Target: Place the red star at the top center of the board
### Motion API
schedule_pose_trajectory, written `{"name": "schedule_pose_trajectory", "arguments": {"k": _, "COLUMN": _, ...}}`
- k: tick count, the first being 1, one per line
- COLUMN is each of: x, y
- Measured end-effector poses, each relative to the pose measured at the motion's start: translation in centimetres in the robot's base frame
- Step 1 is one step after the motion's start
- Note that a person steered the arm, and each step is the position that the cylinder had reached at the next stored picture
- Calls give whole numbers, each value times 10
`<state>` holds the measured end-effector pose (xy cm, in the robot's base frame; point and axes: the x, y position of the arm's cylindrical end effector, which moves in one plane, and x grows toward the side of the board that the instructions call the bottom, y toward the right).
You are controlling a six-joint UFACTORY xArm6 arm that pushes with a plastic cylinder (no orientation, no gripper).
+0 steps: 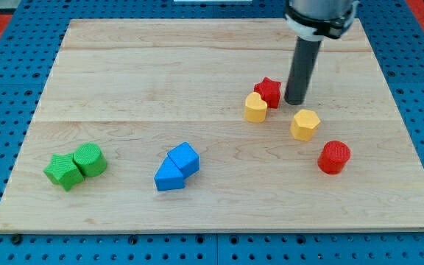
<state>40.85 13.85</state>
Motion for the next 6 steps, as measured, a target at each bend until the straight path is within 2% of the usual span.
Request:
{"name": "schedule_pose_trajectory", "arguments": {"k": 1, "x": 3, "y": -29}}
{"name": "schedule_pose_trajectory", "arguments": {"k": 2, "x": -26, "y": -112}}
{"name": "schedule_pose_trajectory", "arguments": {"k": 3, "x": -83, "y": -148}}
{"name": "schedule_pose_trajectory", "arguments": {"k": 4, "x": -134, "y": -164}}
{"name": "schedule_pose_trajectory", "arguments": {"k": 5, "x": -148, "y": -156}}
{"name": "schedule_pose_trajectory", "arguments": {"k": 6, "x": -141, "y": -102}}
